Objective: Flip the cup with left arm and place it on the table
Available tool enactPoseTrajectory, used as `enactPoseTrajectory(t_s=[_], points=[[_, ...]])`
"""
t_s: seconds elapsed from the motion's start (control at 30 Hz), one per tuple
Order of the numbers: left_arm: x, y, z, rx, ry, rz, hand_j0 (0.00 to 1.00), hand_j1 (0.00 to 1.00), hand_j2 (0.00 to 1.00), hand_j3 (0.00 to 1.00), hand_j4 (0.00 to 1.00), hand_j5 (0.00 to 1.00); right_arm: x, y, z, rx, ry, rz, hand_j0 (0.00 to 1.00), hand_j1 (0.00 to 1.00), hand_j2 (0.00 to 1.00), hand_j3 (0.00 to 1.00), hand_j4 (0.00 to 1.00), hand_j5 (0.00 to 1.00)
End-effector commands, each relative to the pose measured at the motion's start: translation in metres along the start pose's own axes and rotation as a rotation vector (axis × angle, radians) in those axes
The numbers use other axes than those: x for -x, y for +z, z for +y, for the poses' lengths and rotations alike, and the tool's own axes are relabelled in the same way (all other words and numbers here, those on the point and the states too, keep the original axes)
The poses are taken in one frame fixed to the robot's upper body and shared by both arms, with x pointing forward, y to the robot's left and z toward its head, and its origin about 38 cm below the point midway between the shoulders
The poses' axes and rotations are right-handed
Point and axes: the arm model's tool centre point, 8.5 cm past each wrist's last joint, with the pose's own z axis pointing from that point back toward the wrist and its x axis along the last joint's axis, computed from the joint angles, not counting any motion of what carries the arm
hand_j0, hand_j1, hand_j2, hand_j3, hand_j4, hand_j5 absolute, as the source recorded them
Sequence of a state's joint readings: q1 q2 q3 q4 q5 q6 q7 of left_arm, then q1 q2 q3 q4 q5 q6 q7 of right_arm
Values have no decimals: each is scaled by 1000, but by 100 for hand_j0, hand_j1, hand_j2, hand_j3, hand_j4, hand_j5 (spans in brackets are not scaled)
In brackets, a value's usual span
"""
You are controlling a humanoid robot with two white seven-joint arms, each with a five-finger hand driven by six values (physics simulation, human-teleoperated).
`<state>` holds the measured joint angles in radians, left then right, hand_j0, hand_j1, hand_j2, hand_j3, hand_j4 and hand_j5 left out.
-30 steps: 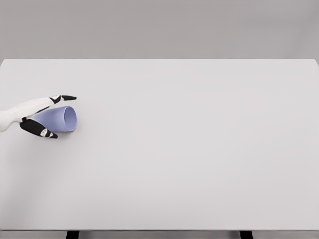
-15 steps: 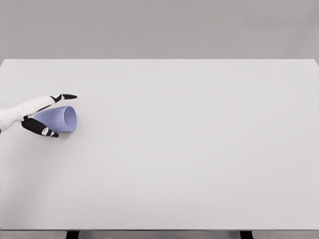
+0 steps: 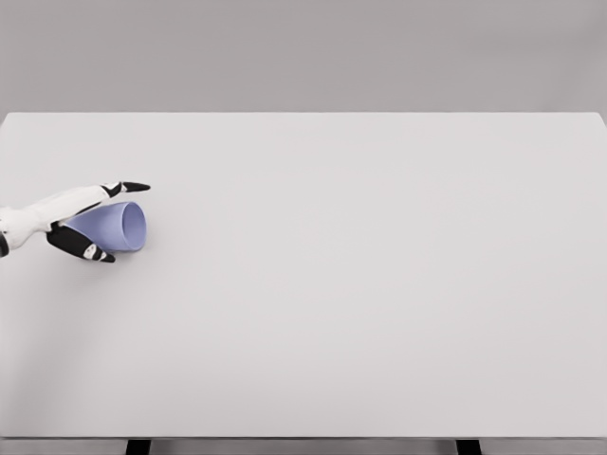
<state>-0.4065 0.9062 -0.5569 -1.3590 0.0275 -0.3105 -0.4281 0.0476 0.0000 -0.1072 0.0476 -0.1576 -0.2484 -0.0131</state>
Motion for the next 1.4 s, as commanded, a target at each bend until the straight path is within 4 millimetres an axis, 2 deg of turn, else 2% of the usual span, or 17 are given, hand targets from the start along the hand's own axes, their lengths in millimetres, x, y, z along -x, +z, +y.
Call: enactPoseTrajectory(t_s=[0.0, 0.1, 0.17, 0.27, 0.33, 0.4, 0.67, 0.87, 1.2, 1.37], points=[[0, -2, -2, 3, 8, -4, 100, 100, 100, 100, 100, 100, 0, 0, 0, -1, -1, 0, 100, 100, 100, 100, 100, 100], [0, -3, -5, 12, 9, -4, 100, 100, 100, 100, 100, 100, 0, 0, 0, -1, -1, 0, 100, 100, 100, 100, 100, 100], [0, -3, -7, 18, 4, -1, 94, 94, 94, 94, 94, 94, 0, 0, 0, -1, -1, 0, 100, 100, 100, 100, 100, 100], [-1, -5, -8, 26, -19, 4, 85, 85, 85, 85, 85, 85, -1, 0, 0, -1, -1, -2, 100, 100, 100, 100, 100, 100], [-1, -5, -10, 41, -21, -2, 71, 71, 71, 71, 71, 71, 0, 0, 0, 1, -1, 0, 100, 100, 100, 100, 100, 100], [-2, -5, -11, 49, -25, -4, 64, 64, 64, 64, 64, 64, 0, 0, 0, 1, -1, 0, 100, 100, 100, 100, 100, 100], [-3, -4, -8, 41, -19, -13, 65, 65, 65, 65, 65, 65, 0, 0, 0, 1, -1, 0, 100, 100, 100, 100, 100, 100], [-8, -1, 7, 1, -12, -32, 66, 66, 66, 66, 66, 66, 0, 0, 0, -1, -1, 0, 100, 100, 100, 100, 100, 100], [-19, 1, 19, -63, 49, -148, 67, 67, 67, 67, 67, 67, 0, 0, 0, -1, -1, 0, 100, 100, 100, 100, 100, 100], [-25, -3, 19, -82, 94, -195, 67, 67, 67, 67, 67, 67, 0, 0, 0, 1, -1, 0, 100, 100, 100, 100, 100, 100]])
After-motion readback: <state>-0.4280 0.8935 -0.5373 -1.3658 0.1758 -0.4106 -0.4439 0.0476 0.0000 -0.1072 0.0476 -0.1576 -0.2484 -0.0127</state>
